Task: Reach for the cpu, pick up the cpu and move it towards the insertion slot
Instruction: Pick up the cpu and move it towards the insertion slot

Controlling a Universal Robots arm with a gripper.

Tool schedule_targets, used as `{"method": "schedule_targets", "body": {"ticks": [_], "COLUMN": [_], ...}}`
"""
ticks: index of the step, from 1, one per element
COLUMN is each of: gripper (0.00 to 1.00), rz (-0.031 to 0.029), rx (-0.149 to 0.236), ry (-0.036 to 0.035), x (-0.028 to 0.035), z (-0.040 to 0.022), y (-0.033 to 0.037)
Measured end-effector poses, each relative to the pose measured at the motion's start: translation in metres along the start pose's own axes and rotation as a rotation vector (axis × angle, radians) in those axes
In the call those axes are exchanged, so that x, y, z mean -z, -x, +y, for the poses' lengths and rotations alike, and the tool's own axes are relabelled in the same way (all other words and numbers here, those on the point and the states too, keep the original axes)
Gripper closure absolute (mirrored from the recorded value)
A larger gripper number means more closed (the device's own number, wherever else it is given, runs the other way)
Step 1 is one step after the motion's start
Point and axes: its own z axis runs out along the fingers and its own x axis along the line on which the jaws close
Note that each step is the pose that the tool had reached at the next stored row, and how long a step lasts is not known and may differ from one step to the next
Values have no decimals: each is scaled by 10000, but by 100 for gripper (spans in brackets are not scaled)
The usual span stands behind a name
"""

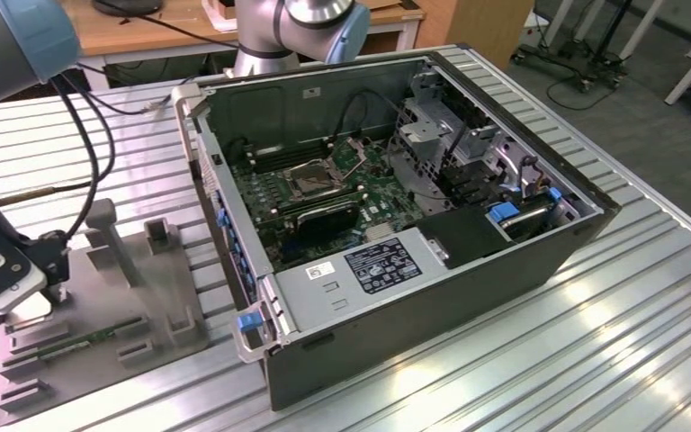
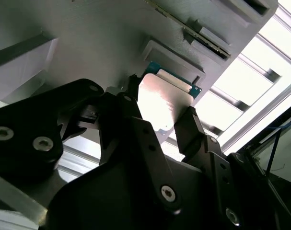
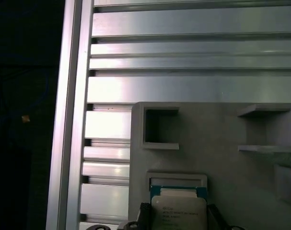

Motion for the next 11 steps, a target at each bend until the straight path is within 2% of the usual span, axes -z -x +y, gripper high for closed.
{"method": "schedule_targets", "body": {"ticks": [6, 11], "gripper": [46, 46], "rz": [-11, -14], "rx": [1, 1], "ry": [-1, 0], "x": [111, 116], "z": [7, 7], "y": [1, 1]}}
